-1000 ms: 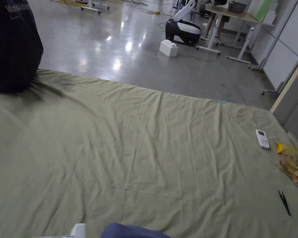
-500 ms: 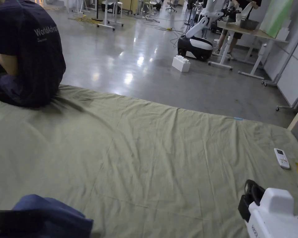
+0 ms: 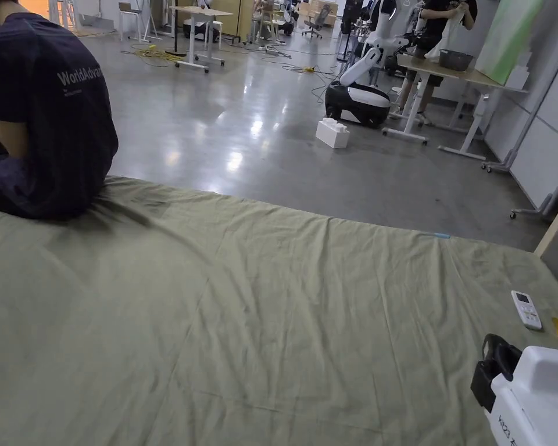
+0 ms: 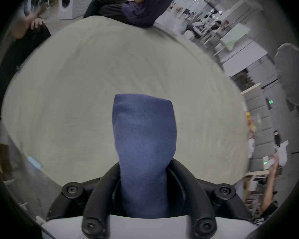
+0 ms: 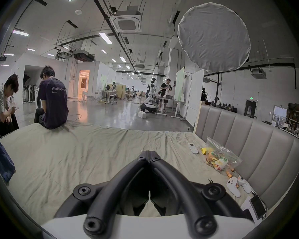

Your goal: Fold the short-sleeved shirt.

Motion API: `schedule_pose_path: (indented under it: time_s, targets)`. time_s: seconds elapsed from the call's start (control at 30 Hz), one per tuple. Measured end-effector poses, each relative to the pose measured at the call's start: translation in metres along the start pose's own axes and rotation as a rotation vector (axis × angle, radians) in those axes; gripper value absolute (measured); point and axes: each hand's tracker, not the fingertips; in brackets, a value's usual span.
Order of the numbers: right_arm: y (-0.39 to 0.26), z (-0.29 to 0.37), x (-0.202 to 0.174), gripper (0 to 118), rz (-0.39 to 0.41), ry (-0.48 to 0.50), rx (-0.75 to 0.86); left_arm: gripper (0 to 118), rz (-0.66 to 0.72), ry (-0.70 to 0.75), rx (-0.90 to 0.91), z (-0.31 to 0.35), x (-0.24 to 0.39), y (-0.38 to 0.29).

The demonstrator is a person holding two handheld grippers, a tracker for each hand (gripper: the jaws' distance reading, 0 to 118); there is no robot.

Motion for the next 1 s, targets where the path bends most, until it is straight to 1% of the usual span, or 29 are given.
schedule_pose_path:
  time_s: [0.07, 0.13, 0.23, 0.27, 0.3, 0.33, 0.37, 0.47, 0.57, 0.63, 0.73, 0.83, 0.9, 0.93, 1.0]
  targets:
    - [-0.004, -0.002, 0.000, 0, 0.001, -0.002, -0.010, 24, 0.020, 0.052, -0.010, -0.007, -0.002, -0.001]
    - [-0.008, -0.002, 0.000, 0, -0.003, 0.000, -0.018, 33, 0.033, 0.071, 0.018, -0.017, -0.013, 0.004]
    - [-0.008, 0.000, -0.002, 0, -0.001, 0.003, -0.025, 36, 0.001, 0.187, 0.027, -0.028, 0.003, 0.002]
    - [-0.009, 0.001, -0.001, 0, -0.001, 0.005, -0.027, 40, -0.016, 0.243, 0.019, -0.032, 0.008, 0.003]
    - [-0.009, 0.002, -0.001, 0, -0.001, 0.006, -0.027, 51, -0.027, 0.293, 0.024, -0.033, 0.011, 0.003]
    - [-0.010, 0.001, 0.000, 0, 0.001, 0.007, -0.026, 59, -0.044, 0.345, 0.033, -0.034, 0.014, 0.004]
    - [-0.010, 0.002, 0.001, 0, 0.004, 0.007, -0.025, 63, -0.058, 0.402, 0.052, -0.034, 0.017, 0.006]
    - [-0.011, 0.005, 0.005, 0, 0.004, 0.008, -0.021, 66, -0.090, 0.509, 0.066, -0.038, 0.017, 0.013]
    - [-0.013, 0.006, 0.009, 0, -0.001, 0.010, -0.022, 66, -0.178, 0.643, 0.133, -0.027, 0.061, -0.005]
    - [-0.015, 0.007, 0.011, 0, 0.000, 0.012, -0.025, 66, -0.207, 0.694, 0.190, -0.024, 0.075, -0.003]
    - [-0.018, 0.008, 0.015, 0, -0.006, 0.014, -0.025, 66, -0.266, 0.695, 0.282, -0.017, 0.112, -0.007]
    - [-0.020, 0.009, 0.017, 0, -0.023, 0.014, -0.023, 66, -0.332, 0.637, 0.404, -0.017, 0.149, -0.011]
    - [-0.022, 0.009, 0.017, 0, -0.038, 0.012, -0.024, 65, -0.365, 0.562, 0.486, -0.011, 0.187, -0.025]
    - [-0.024, 0.009, 0.016, 0, -0.046, 0.015, -0.026, 66, -0.359, 0.517, 0.534, -0.013, 0.208, -0.035]
    - [-0.027, 0.010, 0.014, 0, -0.057, 0.019, -0.028, 65, -0.393, 0.423, 0.601, -0.020, 0.249, -0.058]
